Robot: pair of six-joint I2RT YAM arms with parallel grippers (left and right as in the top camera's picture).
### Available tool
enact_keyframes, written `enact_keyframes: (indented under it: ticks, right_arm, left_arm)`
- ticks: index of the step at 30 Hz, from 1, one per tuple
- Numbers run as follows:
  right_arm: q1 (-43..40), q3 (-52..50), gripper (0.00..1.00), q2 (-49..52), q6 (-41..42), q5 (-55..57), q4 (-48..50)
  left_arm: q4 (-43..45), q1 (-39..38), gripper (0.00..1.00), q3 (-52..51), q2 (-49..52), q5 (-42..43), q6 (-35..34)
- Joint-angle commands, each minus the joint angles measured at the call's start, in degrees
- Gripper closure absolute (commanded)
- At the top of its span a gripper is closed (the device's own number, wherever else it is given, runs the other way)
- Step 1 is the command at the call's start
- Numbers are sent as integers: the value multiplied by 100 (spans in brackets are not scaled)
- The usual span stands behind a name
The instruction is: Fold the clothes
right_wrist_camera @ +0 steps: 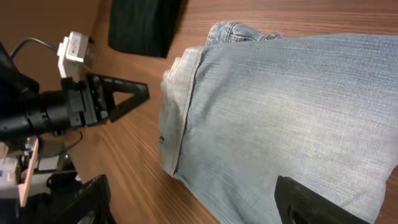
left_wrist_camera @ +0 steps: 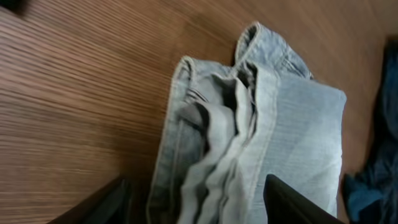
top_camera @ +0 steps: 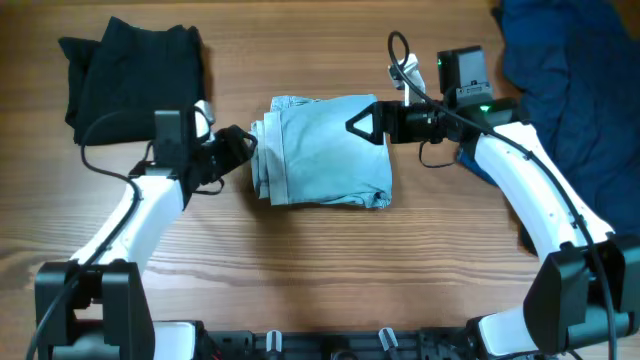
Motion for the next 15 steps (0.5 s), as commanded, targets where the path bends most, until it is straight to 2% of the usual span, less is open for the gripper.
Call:
enact_keyframes:
  ticks: [1, 10, 15]
  right_arm:
    - [28, 66, 12, -42, -13, 295, -122]
    - [28, 66, 12, -42, -55, 295, -361]
    - [28, 66, 12, -42, -33, 295, -350]
  left_arm:
    - [83, 125, 28, 37, 328, 612, 367]
    - [1298, 101, 26, 37, 1729, 1110, 341]
    - [1740, -455, 28, 37, 2059, 1274, 192]
